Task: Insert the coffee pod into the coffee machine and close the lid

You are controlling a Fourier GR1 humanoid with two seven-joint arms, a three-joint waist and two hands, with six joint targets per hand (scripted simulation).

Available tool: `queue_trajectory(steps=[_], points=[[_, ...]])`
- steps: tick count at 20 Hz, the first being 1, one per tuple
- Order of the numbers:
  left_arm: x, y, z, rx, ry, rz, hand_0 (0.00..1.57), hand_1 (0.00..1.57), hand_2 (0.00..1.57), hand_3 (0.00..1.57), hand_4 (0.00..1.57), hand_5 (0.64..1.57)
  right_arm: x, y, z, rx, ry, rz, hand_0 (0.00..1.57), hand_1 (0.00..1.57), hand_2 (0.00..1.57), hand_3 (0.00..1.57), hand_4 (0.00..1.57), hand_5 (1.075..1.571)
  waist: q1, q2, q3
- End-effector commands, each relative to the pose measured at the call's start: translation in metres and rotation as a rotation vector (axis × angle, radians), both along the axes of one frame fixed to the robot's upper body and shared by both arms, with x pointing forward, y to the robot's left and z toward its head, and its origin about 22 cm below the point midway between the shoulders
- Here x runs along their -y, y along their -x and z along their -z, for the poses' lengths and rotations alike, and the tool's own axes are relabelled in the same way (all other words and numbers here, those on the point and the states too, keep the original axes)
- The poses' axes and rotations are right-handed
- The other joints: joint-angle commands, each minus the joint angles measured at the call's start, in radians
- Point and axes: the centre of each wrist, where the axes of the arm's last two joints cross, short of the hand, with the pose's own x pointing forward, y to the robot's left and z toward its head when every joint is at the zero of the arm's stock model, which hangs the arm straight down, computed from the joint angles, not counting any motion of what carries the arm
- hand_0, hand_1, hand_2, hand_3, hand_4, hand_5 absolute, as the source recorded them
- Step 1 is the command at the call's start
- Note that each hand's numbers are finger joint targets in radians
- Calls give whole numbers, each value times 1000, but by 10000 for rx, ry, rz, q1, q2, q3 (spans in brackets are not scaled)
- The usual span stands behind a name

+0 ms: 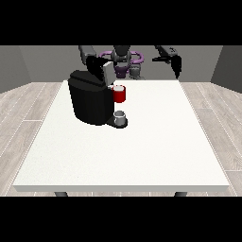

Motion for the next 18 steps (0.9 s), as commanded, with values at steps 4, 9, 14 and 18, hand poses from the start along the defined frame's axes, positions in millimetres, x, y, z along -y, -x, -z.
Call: queue_trajectory(steps=[4, 9, 14, 18], points=[[12, -14, -22, 122, -71, 139, 0, 0, 0, 0, 169, 1571, -27, -10, -10, 45, 501, -118, 0, 0, 0, 0, 214, 1571, 297, 205, 19], [4, 0, 7, 61, 46, -68, 0, 0, 0, 0, 181, 1571, -44, -11, -19, 393, 1190, -510, 0, 0, 0, 0, 173, 1571, 238, -6, 16], [-1, 0, 3, 406, -153, 563, 0, 0, 0, 0, 0, 1571, -47, -19, -36, 662, 1182, -407, 0, 0, 0, 0, 110, 1571, 380, 37, 16], [9, 9, 12, 260, -183, 258, 0, 0, 0, 0, 202, 1571, -50, -13, -21, 415, 947, -953, 0, 0, 0, 0, 125, 1571, 162, -308, 17]])
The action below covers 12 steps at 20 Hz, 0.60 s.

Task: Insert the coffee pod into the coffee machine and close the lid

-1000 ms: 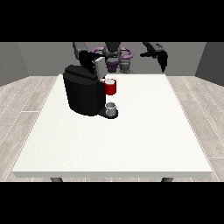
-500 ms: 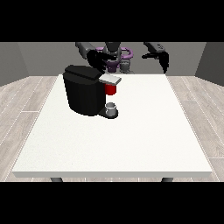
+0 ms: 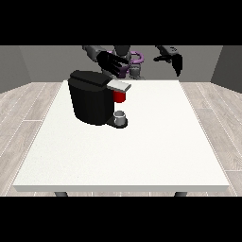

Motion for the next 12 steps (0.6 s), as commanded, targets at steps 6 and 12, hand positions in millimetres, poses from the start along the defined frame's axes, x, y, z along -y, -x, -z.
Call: queue_trajectory(steps=[6, 12], points=[[26, 9, 21, -8, 539, 76, 0, 0, 0, 0, 192, 1571, -39, 25, 23, 222, -1019, -1436, 0, 0, 0, 0, 259, 1571, -392, -763, 0], [8, 39, 53, -1065, 208, -887, 0, 0, 0, 0, 192, 1571, -10, 79, 99, -1474, -2568, -1173, 0, 0, 0, 0, 251, 1571, -1331, -1905, 3]])
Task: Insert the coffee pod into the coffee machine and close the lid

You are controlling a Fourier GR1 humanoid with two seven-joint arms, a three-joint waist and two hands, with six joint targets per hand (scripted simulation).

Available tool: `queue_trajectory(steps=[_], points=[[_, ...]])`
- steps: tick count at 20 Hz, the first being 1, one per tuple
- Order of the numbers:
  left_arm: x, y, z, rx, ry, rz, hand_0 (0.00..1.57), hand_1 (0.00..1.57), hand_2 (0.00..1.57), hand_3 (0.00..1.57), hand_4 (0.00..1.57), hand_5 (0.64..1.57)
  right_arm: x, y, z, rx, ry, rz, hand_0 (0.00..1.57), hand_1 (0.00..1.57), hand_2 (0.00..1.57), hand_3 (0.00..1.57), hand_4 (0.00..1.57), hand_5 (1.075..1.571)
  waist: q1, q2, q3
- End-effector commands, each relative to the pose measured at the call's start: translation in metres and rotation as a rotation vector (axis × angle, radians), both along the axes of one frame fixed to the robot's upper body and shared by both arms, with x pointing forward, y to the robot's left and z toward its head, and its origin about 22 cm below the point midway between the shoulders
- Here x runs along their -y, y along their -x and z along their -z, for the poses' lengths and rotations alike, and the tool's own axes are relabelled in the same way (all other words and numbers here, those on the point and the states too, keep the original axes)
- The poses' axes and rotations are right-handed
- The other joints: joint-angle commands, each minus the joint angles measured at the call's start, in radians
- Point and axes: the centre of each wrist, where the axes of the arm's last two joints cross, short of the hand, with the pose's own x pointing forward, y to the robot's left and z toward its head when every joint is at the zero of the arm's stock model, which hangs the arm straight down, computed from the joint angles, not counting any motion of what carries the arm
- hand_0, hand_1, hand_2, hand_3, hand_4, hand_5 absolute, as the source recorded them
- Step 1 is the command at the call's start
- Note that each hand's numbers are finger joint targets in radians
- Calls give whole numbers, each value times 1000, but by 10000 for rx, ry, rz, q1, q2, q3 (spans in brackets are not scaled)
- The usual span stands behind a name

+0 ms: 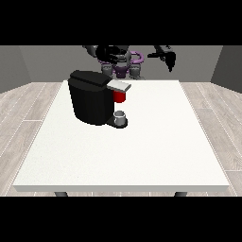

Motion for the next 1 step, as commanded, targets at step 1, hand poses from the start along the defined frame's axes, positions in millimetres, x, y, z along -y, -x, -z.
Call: queue_trajectory(steps=[1], points=[[-39, 16, 19, -655, -31, -1073, 0, 0, 0, 0, 192, 1571, 8, 32, 27, -832, -935, -179, 0, 0, 0, 0, 157, 1571, -1060, -603, -2]])
